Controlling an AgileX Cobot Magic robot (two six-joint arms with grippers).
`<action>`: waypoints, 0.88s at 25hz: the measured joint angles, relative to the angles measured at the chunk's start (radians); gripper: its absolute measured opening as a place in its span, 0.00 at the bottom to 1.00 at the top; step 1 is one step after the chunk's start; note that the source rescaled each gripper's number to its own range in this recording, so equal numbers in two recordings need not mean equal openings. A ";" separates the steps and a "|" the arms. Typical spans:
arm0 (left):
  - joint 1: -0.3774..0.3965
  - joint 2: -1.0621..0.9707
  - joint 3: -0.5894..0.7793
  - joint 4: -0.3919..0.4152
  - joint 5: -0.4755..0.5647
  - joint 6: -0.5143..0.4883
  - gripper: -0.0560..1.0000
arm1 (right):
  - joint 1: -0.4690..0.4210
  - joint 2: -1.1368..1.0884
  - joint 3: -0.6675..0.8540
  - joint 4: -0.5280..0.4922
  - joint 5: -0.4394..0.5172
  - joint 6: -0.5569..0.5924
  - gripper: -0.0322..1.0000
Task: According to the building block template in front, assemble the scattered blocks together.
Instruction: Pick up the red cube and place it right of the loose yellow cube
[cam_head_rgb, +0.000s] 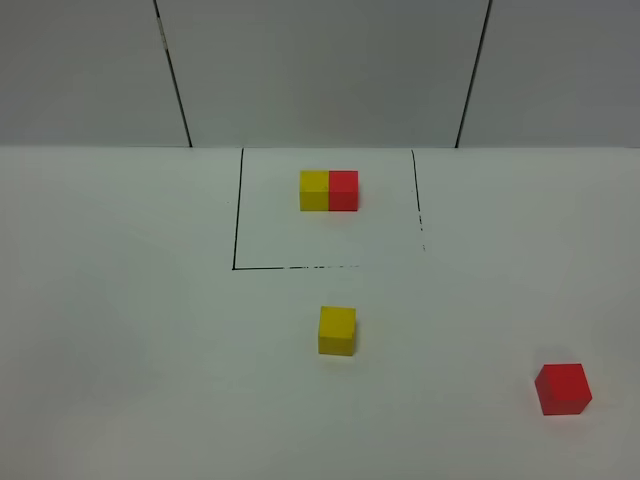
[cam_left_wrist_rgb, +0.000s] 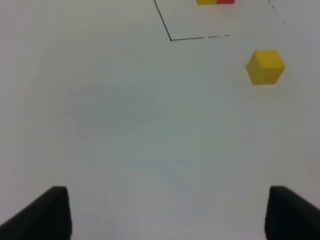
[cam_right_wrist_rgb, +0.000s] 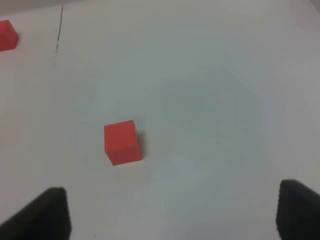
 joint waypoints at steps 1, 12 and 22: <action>0.000 0.000 0.000 0.000 0.000 0.000 0.68 | 0.000 0.000 0.000 0.000 0.000 0.000 0.67; 0.000 0.000 0.000 0.000 0.000 0.000 0.68 | 0.000 0.000 0.000 0.000 0.000 0.000 0.67; 0.001 0.000 0.000 -0.001 0.000 0.000 0.68 | 0.000 0.000 0.000 0.000 0.000 0.000 0.67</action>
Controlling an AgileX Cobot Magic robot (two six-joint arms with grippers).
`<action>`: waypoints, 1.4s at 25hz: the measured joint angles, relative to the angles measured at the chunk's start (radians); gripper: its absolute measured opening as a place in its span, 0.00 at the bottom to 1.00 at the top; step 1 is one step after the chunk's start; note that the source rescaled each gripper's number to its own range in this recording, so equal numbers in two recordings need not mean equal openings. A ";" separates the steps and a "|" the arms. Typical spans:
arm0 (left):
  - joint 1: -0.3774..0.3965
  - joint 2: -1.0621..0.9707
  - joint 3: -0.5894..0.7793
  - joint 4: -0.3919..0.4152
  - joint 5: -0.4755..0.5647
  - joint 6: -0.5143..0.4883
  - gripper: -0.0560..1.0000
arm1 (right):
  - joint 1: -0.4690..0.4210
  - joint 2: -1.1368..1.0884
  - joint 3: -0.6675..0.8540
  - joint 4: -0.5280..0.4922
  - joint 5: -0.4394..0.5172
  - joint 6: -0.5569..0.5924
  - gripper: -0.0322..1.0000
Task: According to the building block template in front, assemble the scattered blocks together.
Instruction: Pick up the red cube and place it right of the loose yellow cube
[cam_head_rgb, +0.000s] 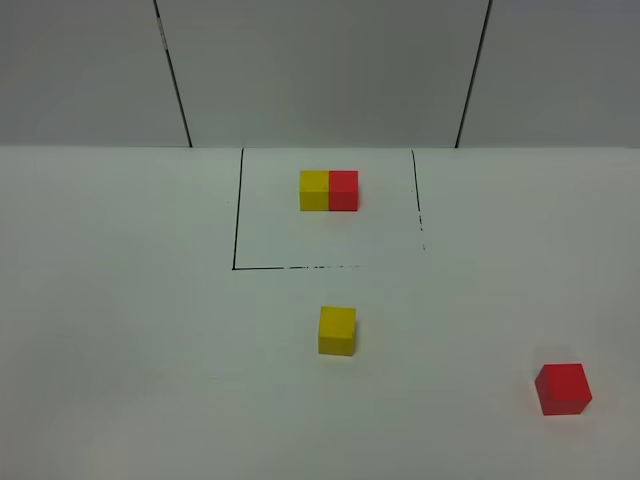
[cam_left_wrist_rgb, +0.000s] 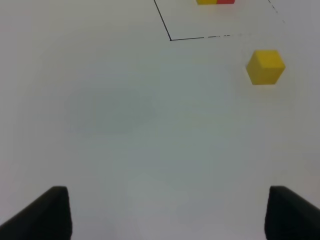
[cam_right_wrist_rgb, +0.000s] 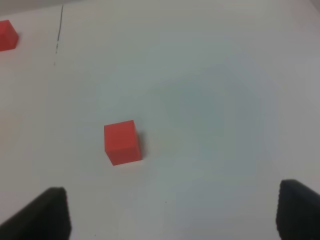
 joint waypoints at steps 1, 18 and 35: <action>0.000 0.000 0.000 0.000 0.000 0.000 0.68 | 0.000 0.000 0.000 0.000 0.000 0.000 0.67; 0.000 0.000 0.000 0.000 0.000 0.000 0.68 | 0.000 0.000 0.000 0.000 0.000 0.000 0.67; 0.000 0.000 0.000 0.000 0.000 0.000 0.68 | 0.000 0.000 0.000 0.000 0.000 0.000 0.67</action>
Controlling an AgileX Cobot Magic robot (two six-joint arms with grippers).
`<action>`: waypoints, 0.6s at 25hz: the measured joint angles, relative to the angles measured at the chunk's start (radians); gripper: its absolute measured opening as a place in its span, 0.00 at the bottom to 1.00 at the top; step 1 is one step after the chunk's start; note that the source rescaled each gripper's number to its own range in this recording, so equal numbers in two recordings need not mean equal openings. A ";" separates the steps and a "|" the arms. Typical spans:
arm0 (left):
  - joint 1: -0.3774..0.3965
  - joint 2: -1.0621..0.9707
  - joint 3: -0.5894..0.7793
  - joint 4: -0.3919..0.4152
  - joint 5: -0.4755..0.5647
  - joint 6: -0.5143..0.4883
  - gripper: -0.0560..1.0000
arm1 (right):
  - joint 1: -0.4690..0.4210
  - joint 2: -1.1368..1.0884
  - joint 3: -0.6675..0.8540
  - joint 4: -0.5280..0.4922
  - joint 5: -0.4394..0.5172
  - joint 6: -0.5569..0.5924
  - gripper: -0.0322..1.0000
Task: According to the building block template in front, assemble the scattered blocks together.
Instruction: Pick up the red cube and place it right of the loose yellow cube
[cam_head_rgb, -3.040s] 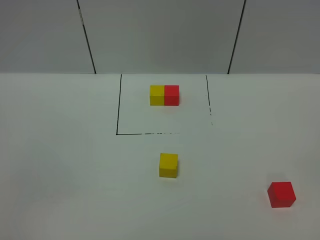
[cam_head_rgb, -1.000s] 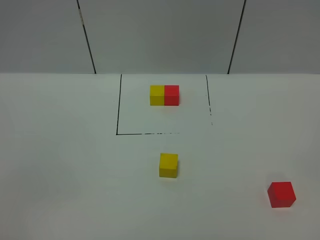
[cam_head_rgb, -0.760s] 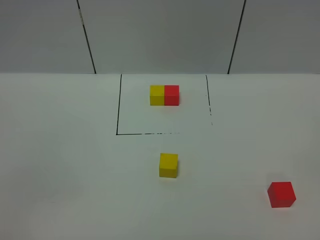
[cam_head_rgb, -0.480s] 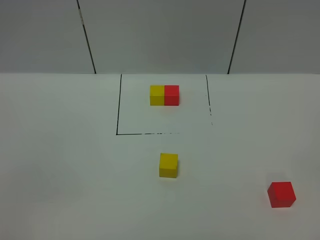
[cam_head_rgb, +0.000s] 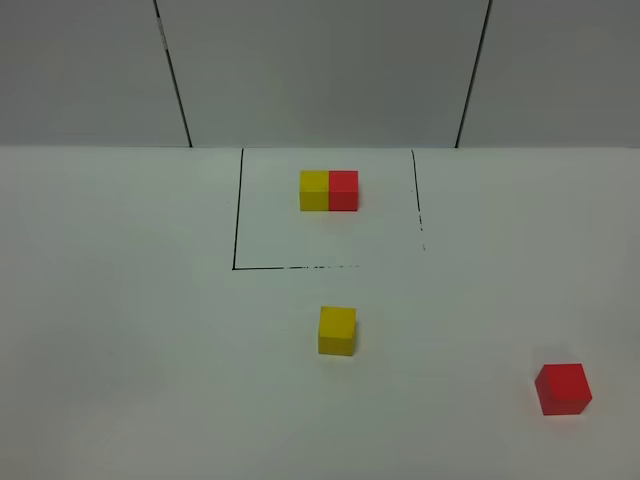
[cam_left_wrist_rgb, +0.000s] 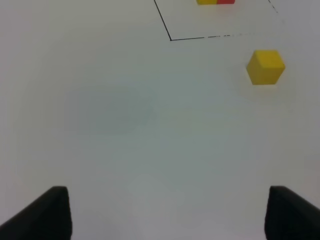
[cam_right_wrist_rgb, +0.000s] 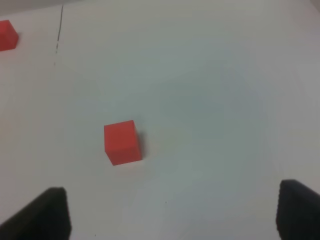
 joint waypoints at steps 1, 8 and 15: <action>0.000 0.000 0.000 0.000 0.000 0.000 0.68 | 0.000 0.000 0.000 0.000 0.000 0.000 0.67; 0.000 0.000 0.000 0.000 0.000 0.000 0.68 | 0.000 0.000 0.000 -0.001 0.000 0.000 0.67; 0.000 0.000 0.000 0.000 0.000 0.000 0.68 | 0.000 0.016 0.000 -0.011 0.000 0.005 0.67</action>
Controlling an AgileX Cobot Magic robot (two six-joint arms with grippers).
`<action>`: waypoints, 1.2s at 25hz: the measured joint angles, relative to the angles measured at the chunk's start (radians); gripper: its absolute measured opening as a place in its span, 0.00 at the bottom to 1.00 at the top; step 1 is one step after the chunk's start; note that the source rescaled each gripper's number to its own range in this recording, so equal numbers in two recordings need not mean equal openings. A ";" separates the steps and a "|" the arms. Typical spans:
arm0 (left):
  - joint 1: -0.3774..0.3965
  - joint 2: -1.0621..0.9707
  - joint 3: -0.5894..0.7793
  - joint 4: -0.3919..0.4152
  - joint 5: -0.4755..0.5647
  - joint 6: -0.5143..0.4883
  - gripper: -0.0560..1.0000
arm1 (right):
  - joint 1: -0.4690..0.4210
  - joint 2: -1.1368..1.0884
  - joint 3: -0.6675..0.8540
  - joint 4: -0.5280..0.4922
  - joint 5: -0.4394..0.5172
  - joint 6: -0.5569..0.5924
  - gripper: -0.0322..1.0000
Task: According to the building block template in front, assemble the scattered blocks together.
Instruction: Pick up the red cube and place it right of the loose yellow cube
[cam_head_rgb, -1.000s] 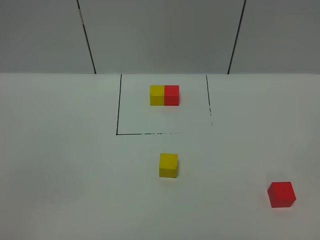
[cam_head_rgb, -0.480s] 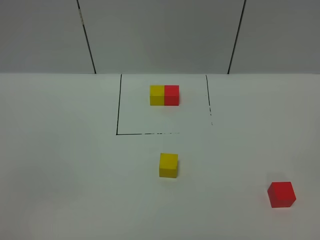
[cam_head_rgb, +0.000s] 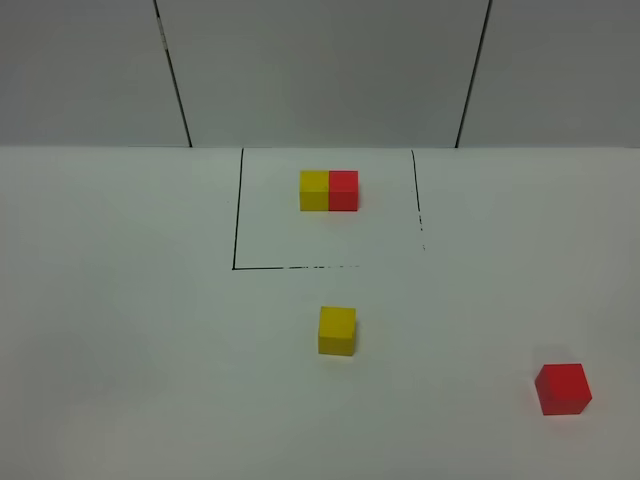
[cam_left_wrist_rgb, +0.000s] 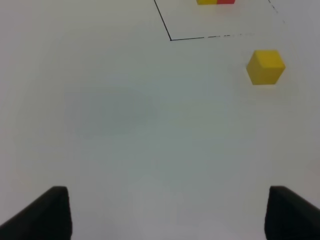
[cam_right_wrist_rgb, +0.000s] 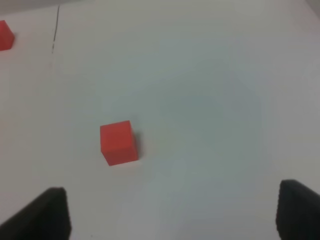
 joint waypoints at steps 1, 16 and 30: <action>0.000 0.000 0.000 0.000 0.000 0.000 0.68 | 0.000 0.014 0.000 -0.001 0.000 0.001 0.67; 0.000 0.000 0.000 0.000 0.000 0.000 0.68 | 0.000 0.739 -0.134 0.062 -0.104 0.015 0.96; 0.000 0.000 0.000 0.000 0.000 0.000 0.68 | 0.200 1.509 -0.365 0.061 -0.283 0.012 0.99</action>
